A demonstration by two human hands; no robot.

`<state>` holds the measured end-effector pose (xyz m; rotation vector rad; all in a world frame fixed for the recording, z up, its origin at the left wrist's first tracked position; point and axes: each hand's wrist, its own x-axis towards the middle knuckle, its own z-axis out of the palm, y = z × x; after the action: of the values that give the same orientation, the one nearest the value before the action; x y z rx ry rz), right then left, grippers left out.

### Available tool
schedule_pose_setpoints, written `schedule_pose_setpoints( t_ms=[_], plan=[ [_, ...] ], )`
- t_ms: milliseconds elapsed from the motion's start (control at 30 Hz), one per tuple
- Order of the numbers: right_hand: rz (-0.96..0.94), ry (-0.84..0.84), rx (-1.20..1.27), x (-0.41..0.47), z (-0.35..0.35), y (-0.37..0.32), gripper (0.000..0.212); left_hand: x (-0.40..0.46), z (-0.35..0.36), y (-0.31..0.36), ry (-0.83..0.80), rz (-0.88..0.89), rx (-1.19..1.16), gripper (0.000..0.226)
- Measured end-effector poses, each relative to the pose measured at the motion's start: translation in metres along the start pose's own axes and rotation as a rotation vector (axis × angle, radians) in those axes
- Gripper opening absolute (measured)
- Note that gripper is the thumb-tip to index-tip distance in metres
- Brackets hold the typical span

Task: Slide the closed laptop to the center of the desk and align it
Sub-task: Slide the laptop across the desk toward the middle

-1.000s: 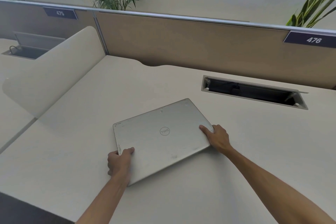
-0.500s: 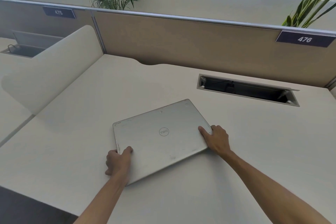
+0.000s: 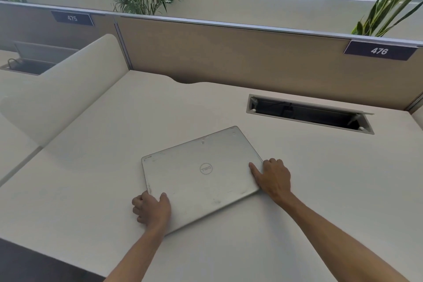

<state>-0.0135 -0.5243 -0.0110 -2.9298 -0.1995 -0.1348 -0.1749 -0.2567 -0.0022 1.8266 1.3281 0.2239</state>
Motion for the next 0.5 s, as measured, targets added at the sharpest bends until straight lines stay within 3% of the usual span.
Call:
schedule_pose_setpoints(
  t_ms=[233,400,500],
  plan=[
    [0.003,-0.114,0.184,0.003,0.000,0.002,0.050,-0.001,-0.006,-0.006,-0.044,0.057,-0.012,0.055],
    [0.059,-0.198,0.302,0.004,0.005,-0.008,0.067,0.005,-0.011,0.001,-0.081,0.087,-0.044,0.072],
    [0.111,-0.255,0.363,0.012,0.004,-0.015,0.073,0.012,-0.010,0.008,-0.094,0.056,-0.040,0.068]
  ],
)
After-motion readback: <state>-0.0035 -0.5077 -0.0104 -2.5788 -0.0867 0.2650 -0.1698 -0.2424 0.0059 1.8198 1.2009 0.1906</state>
